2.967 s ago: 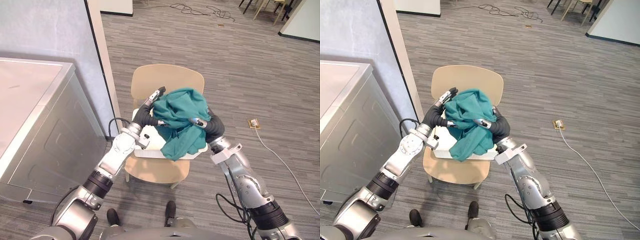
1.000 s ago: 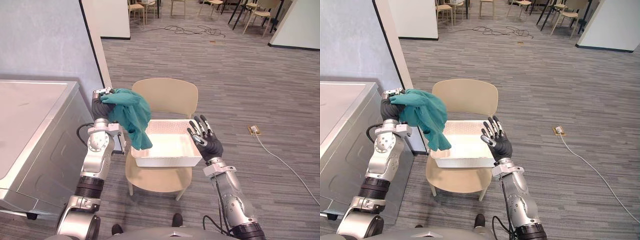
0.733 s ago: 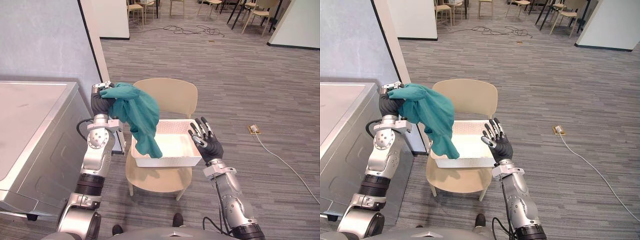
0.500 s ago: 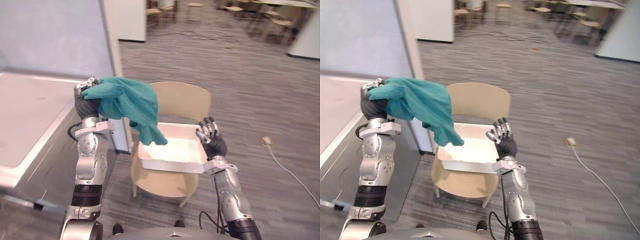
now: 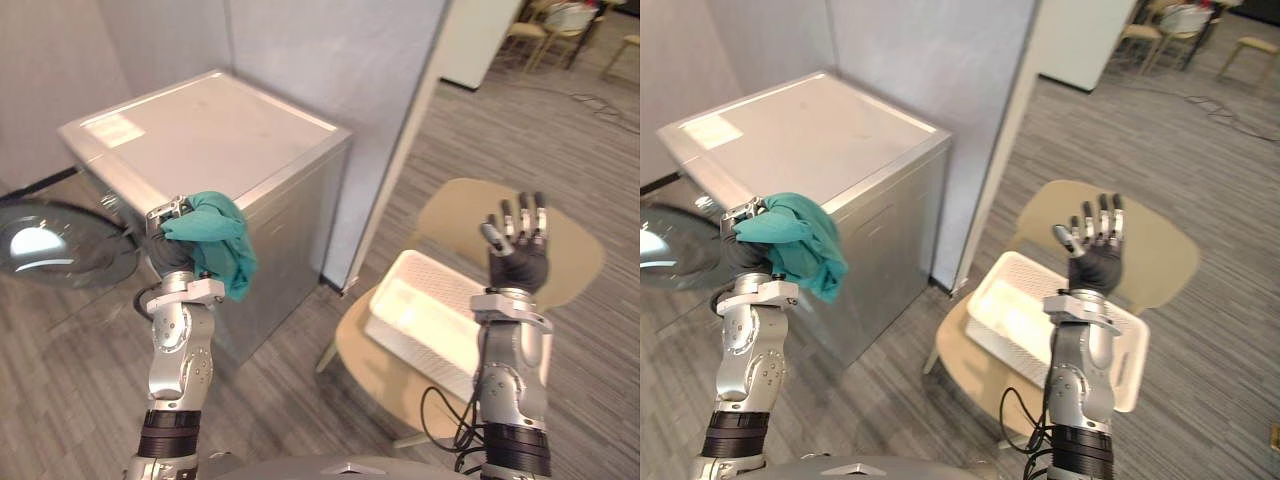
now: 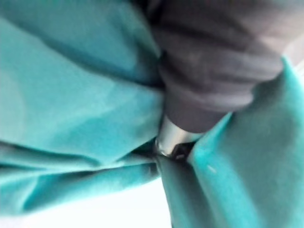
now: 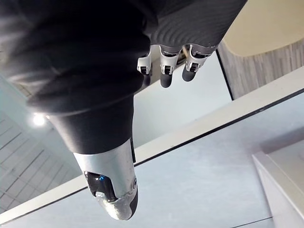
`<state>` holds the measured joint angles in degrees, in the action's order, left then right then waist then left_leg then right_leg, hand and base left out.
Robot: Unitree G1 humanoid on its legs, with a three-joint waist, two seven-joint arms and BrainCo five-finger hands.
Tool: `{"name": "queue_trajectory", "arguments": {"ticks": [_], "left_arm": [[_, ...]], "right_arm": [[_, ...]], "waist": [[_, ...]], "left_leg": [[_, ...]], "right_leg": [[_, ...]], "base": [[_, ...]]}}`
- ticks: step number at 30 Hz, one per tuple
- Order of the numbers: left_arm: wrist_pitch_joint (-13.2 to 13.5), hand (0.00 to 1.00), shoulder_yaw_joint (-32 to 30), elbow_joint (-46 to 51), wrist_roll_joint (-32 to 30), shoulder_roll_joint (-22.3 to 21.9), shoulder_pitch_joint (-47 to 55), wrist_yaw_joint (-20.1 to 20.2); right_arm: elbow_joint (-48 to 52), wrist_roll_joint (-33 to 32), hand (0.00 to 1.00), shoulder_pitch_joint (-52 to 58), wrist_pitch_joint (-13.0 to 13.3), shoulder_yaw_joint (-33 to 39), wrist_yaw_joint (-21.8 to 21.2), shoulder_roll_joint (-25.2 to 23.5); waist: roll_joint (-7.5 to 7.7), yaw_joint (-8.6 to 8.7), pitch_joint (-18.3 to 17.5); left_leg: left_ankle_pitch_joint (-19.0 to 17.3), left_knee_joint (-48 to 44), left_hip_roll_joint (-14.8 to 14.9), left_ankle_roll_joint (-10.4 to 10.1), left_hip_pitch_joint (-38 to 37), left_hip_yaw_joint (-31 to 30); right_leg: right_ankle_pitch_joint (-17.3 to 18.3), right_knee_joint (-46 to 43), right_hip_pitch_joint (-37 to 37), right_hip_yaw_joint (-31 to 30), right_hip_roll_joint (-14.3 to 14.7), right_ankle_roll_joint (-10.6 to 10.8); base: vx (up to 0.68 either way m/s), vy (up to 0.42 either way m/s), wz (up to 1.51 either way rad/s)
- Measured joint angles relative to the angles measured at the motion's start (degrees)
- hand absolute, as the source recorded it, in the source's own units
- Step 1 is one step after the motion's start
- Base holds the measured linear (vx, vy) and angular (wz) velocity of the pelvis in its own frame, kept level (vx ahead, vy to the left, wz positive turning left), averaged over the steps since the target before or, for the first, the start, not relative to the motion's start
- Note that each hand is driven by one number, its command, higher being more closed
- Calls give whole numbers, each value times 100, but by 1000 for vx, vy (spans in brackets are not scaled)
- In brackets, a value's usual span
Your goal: Pick up the laundry basket with both hands and put the clothes into the washing machine.
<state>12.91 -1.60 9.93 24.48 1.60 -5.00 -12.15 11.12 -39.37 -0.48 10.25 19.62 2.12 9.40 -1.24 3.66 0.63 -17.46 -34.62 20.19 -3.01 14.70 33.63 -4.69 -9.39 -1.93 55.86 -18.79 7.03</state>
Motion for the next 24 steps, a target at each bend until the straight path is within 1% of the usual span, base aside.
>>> {"name": "queue_trajectory", "arguments": {"ticks": [1,2,3,4,5,6,7,8,9,10,11,12,13,14,15,16,17,18,19,20,21,22,23,24], "left_arm": [[0,100,-23,-44,0,9,19,-1],[-6,100,-64,-217,7,-7,21,-16],[-18,100,-47,-305,20,3,23,-14],[-21,100,-21,-351,21,-25,24,-14],[-20,100,55,-410,23,-76,36,-15],[-19,100,159,-446,30,-67,51,-15],[-19,100,227,-451,47,-59,63,-11],[-18,100,330,-447,78,-62,86,-8],[-13,100,441,-437,113,-61,118,4],[-16,100,505,-447,123,-66,141,10],[-23,100,550,-453,123,-65,147,11],[-36,100,647,-458,123,-63,175,15],[-46,100,731,-475,124,-71,188,24],[-49,100,780,-479,124,-71,188,25],[-54,100,918,-480,123,-74,182,49],[-54,100,1023,-480,124,-95,182,77],[-58,100,1164,-477,122,-124,184,137],[-61,100,1221,-476,123,-134,184,153],[-100,100,1376,-480,123,-190,208,184],[-169,100,1509,-491,122,-326,282,255],[-182,100,1583,-501,122,-364,287,273],[-197,100,1643,-552,123,-493,325,309],[-228,100,1620,-645,151,-514,402,345],[-255,100,1579,-650,213,-516,486,377]], "right_arm": [[1,155,0,-31,-10,116,42,-3],[2,282,0,-166,-11,160,102,30],[5,396,0,-285,-10,178,156,50],[6,409,0,-339,-10,193,187,70],[7,472,0,-350,-10,220,207,74],[10,503,0,-344,-12,237,210,69],[17,501,0,-335,-12,268,211,69],[62,499,0,-289,-8,325,212,66],[193,499,0,-189,15,361,204,66],[282,499,0,-101,31,360,196,63],[353,497,0,-19,31,361,191,63],[424,494,0,143,31,359,146,62],[427,488,0,271,28,355,124,35],[434,484,0,323,28,352,97,10],[566,476,0,467,10,319,85,-27],[772,476,0,590,9,271,81,-45],[1063,477,0,736,12,201,52,-46],[1184,479,0,775,12,164,44,-45],[1443,482,0,883,12,122,35,-32],[1592,486,0,938,13,105,40,-43],[1660,486,0,953,10,77,45,-45],[1797,485,0,958,4,-21,41,-36],[1964,485,0,954,2,-160,49,-40],[2046,486,0,954,3,-234,51,-42]], "waist": [[84,-4,76],[91,4,117],[88,28,185],[59,38,227],[-26,103,296],[-76,158,386],[-89,189,422],[-90,247,435],[-71,324,447],[-24,360,477],[-6,371,492],[7,395,519],[39,396,556],[53,393,570],[73,393,586],[75,405,587],[110,416,569],[157,419,559],[212,470,526],[92,473,461],[89,502,460],[92,627,465],[83,649,475],[69,606,468]], "left_leg": [[-72,-133,-208,129,144,-125],[-222,-165,-532,389,226,-312],[-283,-115,-817,525,185,-461],[-315,-41,-999,634,128,-592],[-294,129,-1267,811,14,-885],[-188,450,-1533,957,-205,-1178],[-108,639,-1673,1001,-337,-1318],[19,941,-1887,1051,-512,-1549],[170,1293,-2156,1092,-720,-1841],[282,1591,-2392,1110,-935,-2084],[316,1697,-2487,1106,-1024,-2204],[332,1839,-2616,1108,-1204,-2429],[334,1992,-2725,1105,-1440,-2629],[334,2056,-2762,1104,-1559,-2731],[322,2195,-2821,1083,-1817,-2937],[300,2271,-2852,1050,-1976,-3098],[237,2334,-2900,944,-2164,-3257],[203,2352,-2937,887,-2236,-3337],[72,2369,-2966,763,-2456,-3529],[22,2206,-2801,683,-2547,-3457],[-1,1884,-2731,621,-2454,-3295],[-18,871,-2498,417,-2113,-2882],[237,-463,-2081,80,-1711,-2315],[550,-1163,-1817,43,-1513,-2038]], "right_leg": [[-71,-131,-9,0,-211,-35],[-125,-577,9,-147,-602,-118],[-185,-1096,87,-553,-952,-432],[-180,-1481,253,-1019,-1110,-895],[199,-2334,599,-2409,-1019,-1313],[818,-3099,886,-3601,-537,-979],[1053,-3408,1002,-3938,-306,-925],[1331,-3744,1156,-4114,-20,-979],[1657,-3950,1370,-4086,262,-995],[1931,-3896,1604,-4047,555,-993],[2039,-3799,1722,-4027,694,-982],[2175,-3495,1923,-3999,977,-943],[2190,-3170,2105,-3979,1199,-924],[2174,-2995,2186,-3944,1293,-915],[2082,-2620,2310,-3828,1407,-906],[1939,-2316,2364,-3643,1418,-949],[1585,-1793,2336,-3341,1389,-1015],[1388,-1527,2275,-3181,1345,-1047],[765,-1377,2063,-2989,1240,-1387],[977,-1383,1880,-2765,1273,-1337],[1049,-1347,1752,-2653,1281,-1336],[1135,-1249,1446,-2487,1341,-1343],[1208,-1081,1079,-2505,1536,-1321],[1244,-977,914,-2575,1672,-1325]], "base": [[46,661,111],[62,590,125],[56,493,112],[48,414,130],[82,393,154],[104,320,160],[146,263,142],[168,247,142],[215,257,159],[198,165,134],[225,108,117],[262,73,105],[356,67,97],[342,40,88],[398,16,78],[437,1,101],[446,-9,82],[451,-44,103],[485,-76,93],[491,-84,95],[571,-126,90],[534,-142,76],[530,-149,46],[443,-101,-46]]}}
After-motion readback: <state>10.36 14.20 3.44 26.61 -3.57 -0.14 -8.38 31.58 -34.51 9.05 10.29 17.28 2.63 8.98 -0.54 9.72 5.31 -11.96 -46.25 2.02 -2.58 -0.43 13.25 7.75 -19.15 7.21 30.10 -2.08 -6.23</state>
